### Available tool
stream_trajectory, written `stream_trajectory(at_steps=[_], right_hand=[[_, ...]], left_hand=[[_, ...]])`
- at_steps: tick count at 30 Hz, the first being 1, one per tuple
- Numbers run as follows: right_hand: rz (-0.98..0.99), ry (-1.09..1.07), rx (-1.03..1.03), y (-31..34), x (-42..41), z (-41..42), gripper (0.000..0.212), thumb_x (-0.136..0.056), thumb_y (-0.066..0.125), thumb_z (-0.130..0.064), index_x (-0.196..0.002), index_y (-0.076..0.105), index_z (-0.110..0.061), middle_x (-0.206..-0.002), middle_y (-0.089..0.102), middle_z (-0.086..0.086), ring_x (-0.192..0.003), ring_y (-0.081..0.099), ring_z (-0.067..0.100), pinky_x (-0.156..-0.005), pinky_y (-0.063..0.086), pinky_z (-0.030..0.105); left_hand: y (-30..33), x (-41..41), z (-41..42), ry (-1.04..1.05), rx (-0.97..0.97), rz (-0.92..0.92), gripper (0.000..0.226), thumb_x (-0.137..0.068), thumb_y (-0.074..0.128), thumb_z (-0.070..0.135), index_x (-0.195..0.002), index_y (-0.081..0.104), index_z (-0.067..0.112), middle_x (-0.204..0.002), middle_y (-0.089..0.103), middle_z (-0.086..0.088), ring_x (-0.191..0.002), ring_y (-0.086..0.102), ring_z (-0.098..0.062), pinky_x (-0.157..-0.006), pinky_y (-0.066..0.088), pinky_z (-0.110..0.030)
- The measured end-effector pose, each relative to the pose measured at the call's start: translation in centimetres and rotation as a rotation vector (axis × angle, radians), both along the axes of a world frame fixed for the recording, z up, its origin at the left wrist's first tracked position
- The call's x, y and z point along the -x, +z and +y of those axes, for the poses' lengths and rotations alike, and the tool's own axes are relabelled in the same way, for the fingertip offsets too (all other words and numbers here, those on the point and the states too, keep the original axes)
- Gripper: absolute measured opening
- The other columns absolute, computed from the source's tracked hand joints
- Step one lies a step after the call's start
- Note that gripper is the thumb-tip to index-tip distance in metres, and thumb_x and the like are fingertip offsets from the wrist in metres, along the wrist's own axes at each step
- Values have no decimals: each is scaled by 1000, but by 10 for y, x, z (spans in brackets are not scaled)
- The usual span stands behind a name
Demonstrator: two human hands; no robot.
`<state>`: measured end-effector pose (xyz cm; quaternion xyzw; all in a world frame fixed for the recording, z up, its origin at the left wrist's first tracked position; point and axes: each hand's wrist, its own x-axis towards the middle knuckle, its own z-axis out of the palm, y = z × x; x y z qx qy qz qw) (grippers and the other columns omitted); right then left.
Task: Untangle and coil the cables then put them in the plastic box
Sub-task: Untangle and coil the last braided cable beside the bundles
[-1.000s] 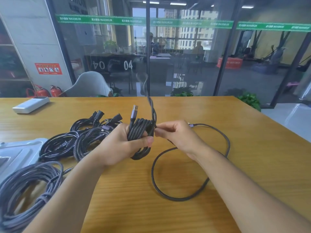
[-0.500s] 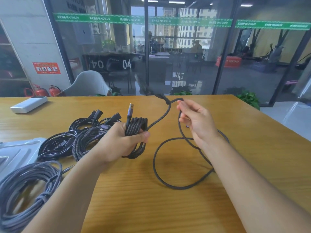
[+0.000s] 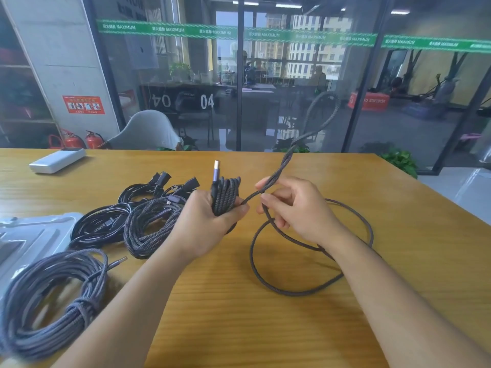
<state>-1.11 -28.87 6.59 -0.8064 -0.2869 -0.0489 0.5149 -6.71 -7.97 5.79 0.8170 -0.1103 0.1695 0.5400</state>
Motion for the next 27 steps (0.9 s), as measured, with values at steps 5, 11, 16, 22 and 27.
stream_trajectory(at_steps=[5, 11, 16, 22, 27], right_hand=[[230, 117, -184, 0, 3, 4, 26, -102, 56, 1, -121, 70, -11, -97, 78, 1, -77, 65, 16, -65, 48, 31], [388, 5, -296, 14, 5, -3, 21, -107, 55, -20, -118, 72, -14, -115, 78, 5, -99, 75, 20, -81, 61, 33], [-247, -146, -34, 18, 14, -7, 18, -101, 69, -30, -94, 78, -16, -89, 78, -8, -85, 73, 9, -77, 56, 22], [-563, 3, 477, -7, 1, 10, 30, -106, 56, -39, -132, 62, -26, -136, 62, -14, -136, 48, 6, -123, 21, 24], [-377, 93, 498, -14, -10, 3, 28, -109, 51, -37, -101, 75, -25, -88, 65, -16, -81, 57, 5, -84, 45, 30]], left_hand=[[-5, -4, 2, -19, -58, 42, 35, -96, 74, 19, -83, 61, -10, -58, 48, -5, -52, 41, -19, -51, 36, -28], [-4, -6, 6, 83, -85, 54, 23, -92, 79, 21, -79, 70, 5, -60, 59, -15, -51, 50, -18, -52, 45, -32], [-4, -7, 9, 99, -128, 49, 23, -90, 80, 22, -75, 69, 10, -58, 55, -7, -51, 48, -16, -51, 42, -29], [3, -2, 12, 51, -81, 25, 18, -92, 78, 17, -80, 71, 7, -57, 54, -2, -50, 46, -13, -50, 39, -19], [10, -1, 20, 35, 326, 68, 21, -96, 73, 27, -88, 71, 8, -57, 35, -2, -49, 29, -17, -46, 28, -28]])
